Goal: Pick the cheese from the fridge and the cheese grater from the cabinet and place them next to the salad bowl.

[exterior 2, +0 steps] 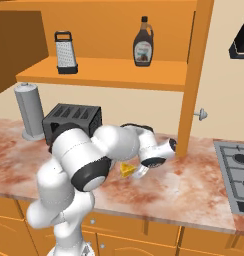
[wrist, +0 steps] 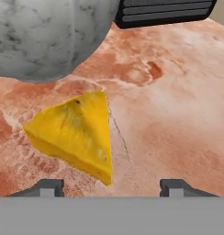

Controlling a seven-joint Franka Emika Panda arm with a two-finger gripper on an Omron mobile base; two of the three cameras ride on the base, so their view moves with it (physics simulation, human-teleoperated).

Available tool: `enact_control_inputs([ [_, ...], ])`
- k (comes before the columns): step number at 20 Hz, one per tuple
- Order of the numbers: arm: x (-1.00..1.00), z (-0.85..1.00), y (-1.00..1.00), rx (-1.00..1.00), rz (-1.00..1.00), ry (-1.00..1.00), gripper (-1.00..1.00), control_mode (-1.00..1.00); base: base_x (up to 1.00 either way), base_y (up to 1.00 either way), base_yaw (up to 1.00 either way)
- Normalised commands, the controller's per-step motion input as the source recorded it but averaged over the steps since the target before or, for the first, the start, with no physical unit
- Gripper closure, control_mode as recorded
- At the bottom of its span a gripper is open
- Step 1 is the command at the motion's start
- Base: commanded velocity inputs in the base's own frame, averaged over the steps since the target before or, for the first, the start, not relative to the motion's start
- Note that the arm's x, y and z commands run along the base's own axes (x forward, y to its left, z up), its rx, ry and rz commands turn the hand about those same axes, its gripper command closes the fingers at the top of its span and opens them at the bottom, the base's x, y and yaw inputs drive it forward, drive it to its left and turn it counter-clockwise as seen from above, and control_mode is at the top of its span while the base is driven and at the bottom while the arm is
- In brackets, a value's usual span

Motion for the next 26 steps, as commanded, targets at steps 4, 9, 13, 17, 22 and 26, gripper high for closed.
enact_control_inputs([
  [4,-0.19,0.22,0.01,0.0,0.0,-0.16,-1.0,-1.0,0.0,0.0,0.0],
  [9,-0.32,0.67,0.32,0.0,-0.06,-0.21,-1.0,-1.0,0.0,0.0,0.0],
  [13,-0.3,0.59,0.6,0.0,-0.19,-0.01,-1.0,-1.0,0.0,0.0,0.0],
  [17,-0.33,0.32,0.78,0.0,-0.24,0.0,-1.0,-1.0,0.0,0.0,0.0],
  [22,-0.36,0.14,0.98,0.0,-0.28,0.0,-1.0,-1.0,0.0,0.0,0.0],
  [26,-0.47,0.53,0.63,-0.02,-0.33,0.0,-1.0,-1.0,0.0,0.0,0.0],
])
